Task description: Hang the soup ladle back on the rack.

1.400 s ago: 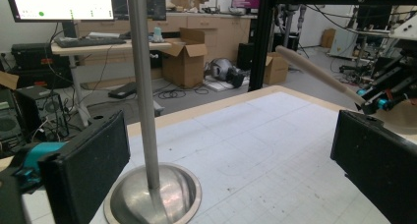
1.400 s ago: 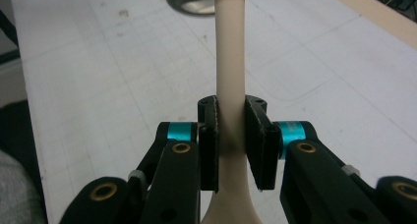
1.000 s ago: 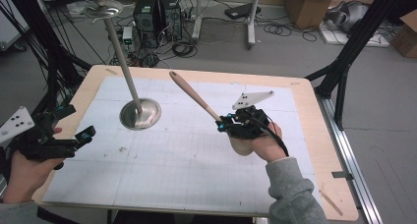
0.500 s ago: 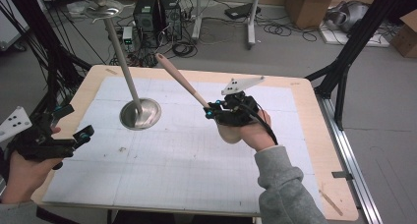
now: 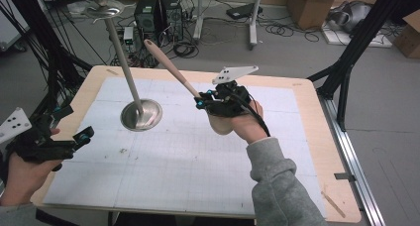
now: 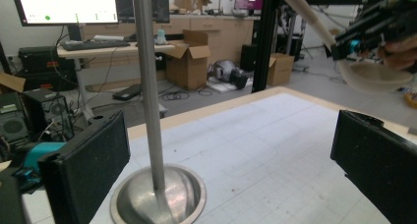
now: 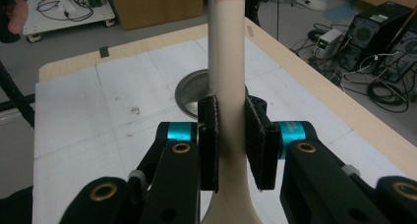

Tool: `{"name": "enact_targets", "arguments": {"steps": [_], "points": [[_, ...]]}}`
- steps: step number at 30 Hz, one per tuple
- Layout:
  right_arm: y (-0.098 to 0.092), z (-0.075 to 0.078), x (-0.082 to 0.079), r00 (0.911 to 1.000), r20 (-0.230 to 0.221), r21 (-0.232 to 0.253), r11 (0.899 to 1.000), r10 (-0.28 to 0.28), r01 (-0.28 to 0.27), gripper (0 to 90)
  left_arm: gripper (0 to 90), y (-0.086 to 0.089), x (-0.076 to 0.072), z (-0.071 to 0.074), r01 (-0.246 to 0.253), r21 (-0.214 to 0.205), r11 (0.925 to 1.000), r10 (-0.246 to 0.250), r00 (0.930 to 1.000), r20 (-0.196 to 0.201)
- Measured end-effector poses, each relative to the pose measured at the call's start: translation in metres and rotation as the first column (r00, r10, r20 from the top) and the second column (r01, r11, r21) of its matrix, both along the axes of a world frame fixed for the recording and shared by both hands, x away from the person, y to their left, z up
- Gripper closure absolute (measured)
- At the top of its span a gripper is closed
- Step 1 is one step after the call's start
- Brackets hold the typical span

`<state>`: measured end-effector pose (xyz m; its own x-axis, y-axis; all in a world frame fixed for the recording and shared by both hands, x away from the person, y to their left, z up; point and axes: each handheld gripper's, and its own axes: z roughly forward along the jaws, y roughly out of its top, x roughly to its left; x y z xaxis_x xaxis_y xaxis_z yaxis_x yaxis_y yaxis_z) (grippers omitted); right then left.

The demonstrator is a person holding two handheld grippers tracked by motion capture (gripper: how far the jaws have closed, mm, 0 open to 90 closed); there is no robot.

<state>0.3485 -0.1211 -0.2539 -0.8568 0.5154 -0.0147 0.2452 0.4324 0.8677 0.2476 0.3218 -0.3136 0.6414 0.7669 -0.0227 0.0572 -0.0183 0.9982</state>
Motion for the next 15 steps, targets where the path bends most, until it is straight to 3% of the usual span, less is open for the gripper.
{"name": "enact_targets", "arguments": {"steps": [15], "points": [[0.024,0.022,0.008,0.9987,0.05,0.039,0.999,0.012,-0.014,77.3,1.9,0.003,-0.002,-0.001,-0.004,-0.009,0.9999,0.004,1.0,-0.006]]}}
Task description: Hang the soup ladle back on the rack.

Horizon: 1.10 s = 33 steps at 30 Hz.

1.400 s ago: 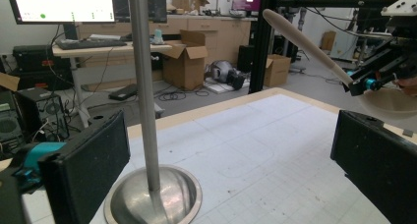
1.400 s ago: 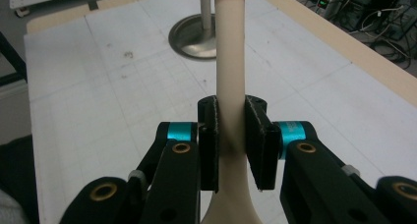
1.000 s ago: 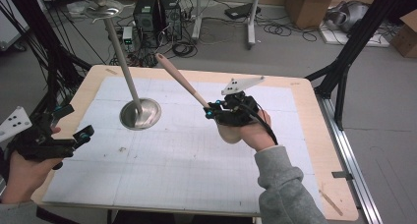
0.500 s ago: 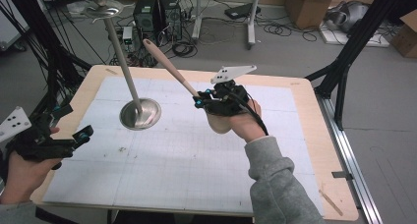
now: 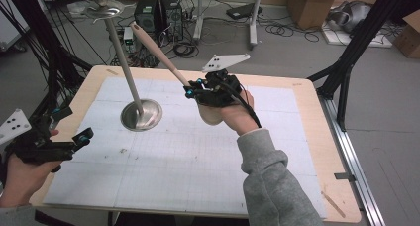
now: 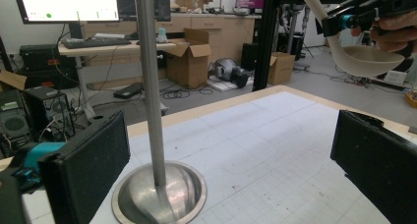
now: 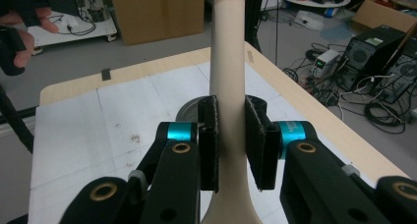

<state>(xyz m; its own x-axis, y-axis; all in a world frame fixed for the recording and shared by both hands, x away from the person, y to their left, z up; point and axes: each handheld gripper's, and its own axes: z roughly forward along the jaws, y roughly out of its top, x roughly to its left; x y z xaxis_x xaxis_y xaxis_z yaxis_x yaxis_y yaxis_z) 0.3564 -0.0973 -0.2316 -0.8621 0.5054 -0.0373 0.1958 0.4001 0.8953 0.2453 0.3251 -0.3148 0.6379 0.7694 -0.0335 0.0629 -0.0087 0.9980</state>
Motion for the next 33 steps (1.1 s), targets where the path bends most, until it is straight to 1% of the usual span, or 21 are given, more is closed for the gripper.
{"name": "enact_targets", "arguments": {"steps": [2,3,4,8,12,14,15,18,20,21,26,29,31,33], "points": [[0.002,0.001,0.0,0.9999,0.011,0.005,1.0,-0.01,0.01,77.3,1.9,0.001,-0.001,0.0,-0.003,-0.002,1.0,0.003,1.0,0.002],[0.004,0.002,0.001,0.9999,0.01,0.007,1.0,-0.007,0.007,77.3,1.9,0.002,-0.001,0.0,-0.003,-0.004,1.0,0.003,1.0,0.002],[0.005,0.003,0.001,0.9998,0.02,0.007,1.0,-0.01,0.01,77.3,1.9,0.002,-0.002,0.001,-0.004,-0.005,1.0,0.004,1.0,0.003],[0.01,0.005,0.001,0.9995,0.032,0.02,1.0,-0.004,0.003,77.2,1.9,0.002,-0.002,0.001,-0.003,-0.012,0.9999,0.003,1.0,0.002],[0.013,0.006,0.003,0.9996,0.027,0.027,1.0,-0.004,0.004,77.3,1.9,0.001,-0.003,0.0,0.0,-0.007,1.0,0.0,1.0,0.0],[0.014,0.006,0.004,0.9995,0.032,0.027,1.0,-0.008,0.007,77.2,1.9,0.002,-0.003,0.0,-0.002,-0.008,1.0,0.002,1.0,-0.001],[0.014,0.006,0.004,0.9997,0.025,0.032,0.999,-0.006,0.005,77.3,1.9,0.002,-0.003,0.0,-0.003,-0.011,0.9999,0.003,1.0,0.0],[0.015,0.005,0.005,0.9993,0.037,0.03,1.0,-0.009,0.008,77.3,1.9,0.003,-0.004,0.0,-0.003,-0.01,0.9999,0.003,1.0,0.001],[0.016,0.005,0.006,0.9994,0.034,0.041,0.999,-0.011,0.01,77.3,1.9,0.002,-0.004,0.0,-0.003,-0.01,0.9999,0.003,1.0,0.002],[0.017,0.005,0.006,0.9992,0.039,0.043,0.999,-0.009,0.008,77.2,1.9,0.002,-0.004,0.0,-0.003,-0.01,0.9999,0.003,1.0,0.002],[0.019,0.005,0.008,0.9993,0.037,0.04,0.999,-0.011,0.01,77.2,1.9,0.004,-0.005,0.0,-0.005,-0.011,0.9999,0.005,1.0,0.002],[0.02,0.005,0.009,0.9994,0.027,0.036,0.999,-0.023,0.022,77.3,1.9,0.005,-0.005,0.001,-0.008,-0.016,0.9998,0.008,1.0,0.005],[0.021,0.004,0.01,0.9993,0.03,0.034,0.999,-0.022,0.021,77.3,1.9,0.005,-0.006,0.001,-0.008,-0.015,0.9999,0.009,1.0,0.005],[0.023,0.004,0.01,0.9994,0.022,0.031,0.999,-0.025,0.024,77.2,1.9,0.005,-0.006,0.0,-0.009,-0.013,0.9999,0.009,1.0,0.003]]}}
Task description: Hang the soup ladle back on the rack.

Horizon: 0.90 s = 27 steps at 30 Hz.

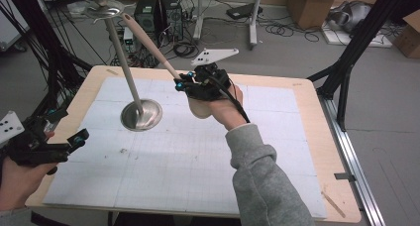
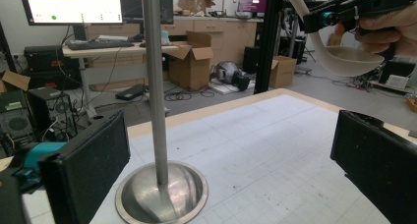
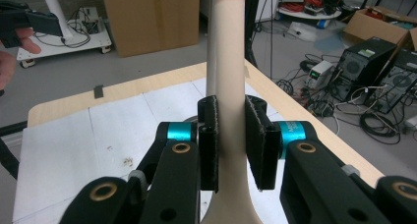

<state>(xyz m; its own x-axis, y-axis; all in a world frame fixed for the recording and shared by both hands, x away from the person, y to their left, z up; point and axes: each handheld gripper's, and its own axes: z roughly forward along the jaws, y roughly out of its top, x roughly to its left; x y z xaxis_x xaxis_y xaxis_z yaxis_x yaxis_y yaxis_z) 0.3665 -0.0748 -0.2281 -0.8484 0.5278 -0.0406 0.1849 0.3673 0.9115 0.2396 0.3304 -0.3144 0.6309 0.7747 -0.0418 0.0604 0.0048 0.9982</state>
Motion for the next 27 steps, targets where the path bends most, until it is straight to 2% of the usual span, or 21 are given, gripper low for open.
{"name": "enact_targets", "arguments": {"steps": [13,27], "points": [[0.01,-0.005,0.006,0.9998,-0.018,-0.003,1.0,0.002,-0.002,77.3,1.9,0.001,-0.001,0.0,0.0,-0.002,1.0,0.0,1.0,0.001],[0.026,-0.014,0.016,0.9991,-0.042,-0.033,0.999,-0.007,0.006,77.4,1.9,0.004,-0.004,0.002,-0.005,-0.007,1.0,0.005,1.0,0.005]]}}
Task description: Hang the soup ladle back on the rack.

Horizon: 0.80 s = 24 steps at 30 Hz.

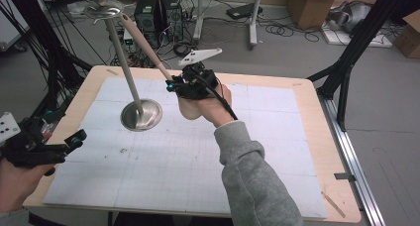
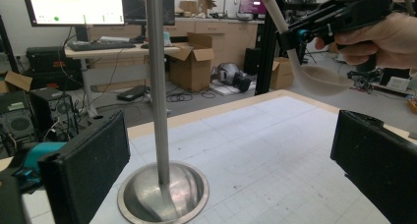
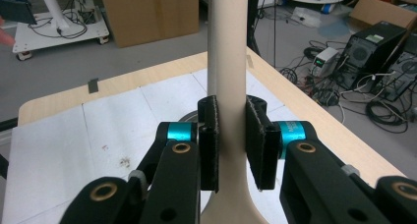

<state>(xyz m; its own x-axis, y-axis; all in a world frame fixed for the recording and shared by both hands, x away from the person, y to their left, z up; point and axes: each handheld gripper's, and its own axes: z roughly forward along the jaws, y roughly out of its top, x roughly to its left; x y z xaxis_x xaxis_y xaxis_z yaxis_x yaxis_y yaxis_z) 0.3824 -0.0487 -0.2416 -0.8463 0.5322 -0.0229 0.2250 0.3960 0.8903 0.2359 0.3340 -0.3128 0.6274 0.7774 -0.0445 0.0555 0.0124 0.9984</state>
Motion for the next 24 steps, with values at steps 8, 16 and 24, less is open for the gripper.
{"name": "enact_targets", "arguments": {"steps": [8,16,24], "points": [[0.011,-0.005,0.006,0.9999,-0.012,-0.016,1.0,0.0,0.0,77.4,1.9,0.003,-0.003,0.002,-0.007,-0.009,0.9999,0.007,0.9999,0.008],[0.022,-0.011,0.012,0.9996,-0.027,-0.026,1.0,-0.004,0.004,77.4,1.9,0.006,-0.006,0.003,-0.013,-0.011,0.9999,0.013,0.9998,0.012],[0.034,-0.017,0.021,0.9993,-0.037,-0.032,0.999,-0.001,0.0,77.4,1.9,0.008,-0.008,0.004,-0.017,-0.014,0.9998,0.017,0.9998,0.014]]}}
